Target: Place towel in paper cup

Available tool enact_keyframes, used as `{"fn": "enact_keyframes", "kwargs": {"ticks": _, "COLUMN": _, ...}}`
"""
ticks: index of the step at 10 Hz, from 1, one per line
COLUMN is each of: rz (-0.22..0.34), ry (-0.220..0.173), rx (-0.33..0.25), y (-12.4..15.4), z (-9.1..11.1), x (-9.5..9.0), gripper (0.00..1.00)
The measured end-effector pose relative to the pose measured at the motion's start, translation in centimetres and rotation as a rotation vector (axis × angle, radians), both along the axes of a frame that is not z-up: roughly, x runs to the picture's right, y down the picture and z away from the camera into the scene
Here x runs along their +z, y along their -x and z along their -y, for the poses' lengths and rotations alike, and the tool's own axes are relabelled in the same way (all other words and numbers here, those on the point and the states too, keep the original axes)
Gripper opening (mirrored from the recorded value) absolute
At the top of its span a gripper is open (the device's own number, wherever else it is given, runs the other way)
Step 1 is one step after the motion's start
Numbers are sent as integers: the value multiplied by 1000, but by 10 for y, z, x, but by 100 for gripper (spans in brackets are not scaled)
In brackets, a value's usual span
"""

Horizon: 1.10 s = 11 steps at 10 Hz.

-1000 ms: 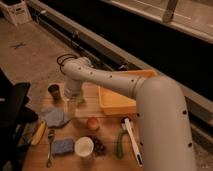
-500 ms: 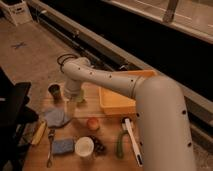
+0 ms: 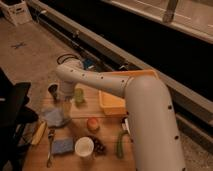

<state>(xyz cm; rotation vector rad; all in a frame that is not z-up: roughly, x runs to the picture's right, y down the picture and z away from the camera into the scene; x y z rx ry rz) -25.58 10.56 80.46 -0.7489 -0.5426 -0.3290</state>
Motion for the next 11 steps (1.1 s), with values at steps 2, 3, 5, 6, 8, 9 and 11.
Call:
{"fn": "enact_keyframes", "kwargs": {"ticks": 2, "rz": 43, "ry": 4, "rx": -53, "y": 29, "z": -14, "x": 7, "gripper": 80}}
{"fn": "enact_keyframes", "kwargs": {"ticks": 3, "rz": 67, "ry": 13, "rx": -80, "y": 40, "z": -26, "x": 14, "gripper": 80}}
{"fn": "enact_keyframes", "kwargs": {"ticks": 5, "rz": 85, "ry": 38, "rx": -101, "y": 44, "z": -46, "x": 29, "gripper": 80}}
{"fn": "enact_keyframes", "kwargs": {"ticks": 6, "rz": 89, "ry": 59, "rx": -98, "y": 42, "z": -55, "x": 37, "gripper": 80}}
{"fn": "enact_keyframes", "kwargs": {"ticks": 8, "rz": 85, "ry": 96, "rx": -84, "y": 36, "z": -69, "x": 51, "gripper": 79}}
{"fn": "enact_keyframes", "kwargs": {"ticks": 9, "rz": 85, "ry": 109, "rx": -79, "y": 35, "z": -72, "x": 55, "gripper": 75}}
{"fn": "enact_keyframes", "kwargs": {"ticks": 11, "rz": 91, "ry": 132, "rx": -68, "y": 32, "z": -81, "x": 60, "gripper": 54}}
